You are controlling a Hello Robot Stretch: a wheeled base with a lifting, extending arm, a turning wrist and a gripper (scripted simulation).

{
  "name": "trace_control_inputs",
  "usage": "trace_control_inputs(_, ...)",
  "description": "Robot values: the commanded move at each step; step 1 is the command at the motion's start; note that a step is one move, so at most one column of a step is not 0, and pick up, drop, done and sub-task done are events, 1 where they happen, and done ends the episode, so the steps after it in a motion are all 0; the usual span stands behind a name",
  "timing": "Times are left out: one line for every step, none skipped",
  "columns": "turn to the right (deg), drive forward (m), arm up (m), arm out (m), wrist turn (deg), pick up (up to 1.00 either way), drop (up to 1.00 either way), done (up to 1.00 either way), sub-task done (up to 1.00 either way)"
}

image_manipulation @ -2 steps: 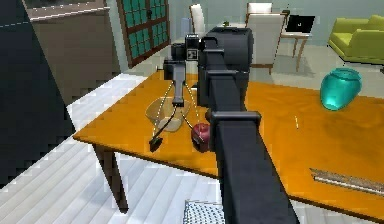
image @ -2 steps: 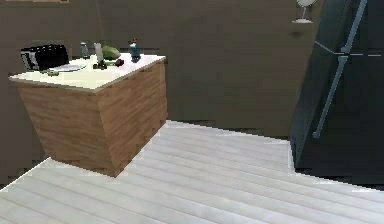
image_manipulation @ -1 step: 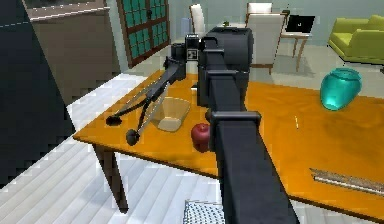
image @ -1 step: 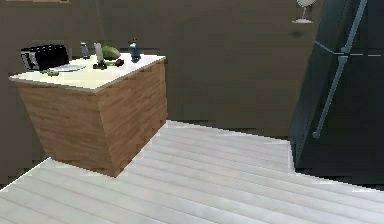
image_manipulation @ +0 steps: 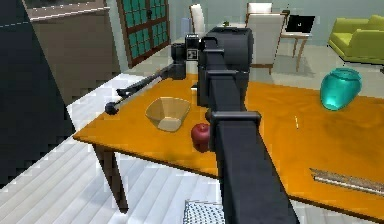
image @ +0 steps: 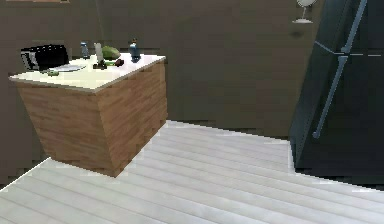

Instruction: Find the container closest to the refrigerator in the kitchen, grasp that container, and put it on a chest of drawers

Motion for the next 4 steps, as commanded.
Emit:
trace_control_inputs(0.0, 0.00, 0.00, 0.00, 45.0, 0.00, 0.00, 0.00, 0.00)
trace_control_inputs(0.0, 0.00, 0.00, 0.00, 30.0, 0.00, 0.00, 0.00, 0.00)
trace_control_inputs(0.0, 0.00, -0.20, 0.00, 0.0, 0.00, 0.00, 0.00, 0.00)
trace_control_inputs(0.0, 0.00, 0.00, 0.00, 0.0, 1.00, 0.00, 0.00, 0.00)
